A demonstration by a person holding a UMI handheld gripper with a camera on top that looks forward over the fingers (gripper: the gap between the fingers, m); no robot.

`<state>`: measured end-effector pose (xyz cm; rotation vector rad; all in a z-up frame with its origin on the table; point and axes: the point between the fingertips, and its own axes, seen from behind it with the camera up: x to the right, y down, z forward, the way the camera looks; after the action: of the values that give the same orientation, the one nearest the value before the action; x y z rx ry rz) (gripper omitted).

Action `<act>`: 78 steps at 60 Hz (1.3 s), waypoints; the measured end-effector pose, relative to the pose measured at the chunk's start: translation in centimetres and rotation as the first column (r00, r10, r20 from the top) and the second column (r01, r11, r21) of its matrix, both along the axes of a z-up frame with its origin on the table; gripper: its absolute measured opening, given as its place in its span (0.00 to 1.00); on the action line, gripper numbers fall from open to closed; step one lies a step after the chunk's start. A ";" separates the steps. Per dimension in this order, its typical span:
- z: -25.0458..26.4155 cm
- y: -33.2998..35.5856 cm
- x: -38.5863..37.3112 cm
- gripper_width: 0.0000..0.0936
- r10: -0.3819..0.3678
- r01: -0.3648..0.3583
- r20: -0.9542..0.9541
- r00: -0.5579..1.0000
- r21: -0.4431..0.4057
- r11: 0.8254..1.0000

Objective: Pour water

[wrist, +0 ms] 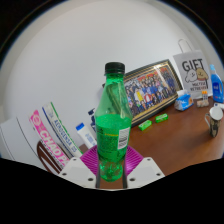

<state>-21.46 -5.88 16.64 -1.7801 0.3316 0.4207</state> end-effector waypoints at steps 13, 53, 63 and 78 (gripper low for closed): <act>8.1 -1.6 6.9 0.32 0.016 0.019 -0.538 0.843 0.059 0.998; 5.2 -2.3 26.4 0.32 0.002 0.014 -0.995 -0.101 0.000 1.000; 5.5 -2.2 25.5 0.32 -0.025 -0.071 -0.995 0.093 -0.032 0.997; 6.8 -2.6 31.1 0.32 0.003 -0.040 -0.594 0.804 -0.048 0.998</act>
<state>9.62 -8.44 23.46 -1.6713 0.7723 1.0031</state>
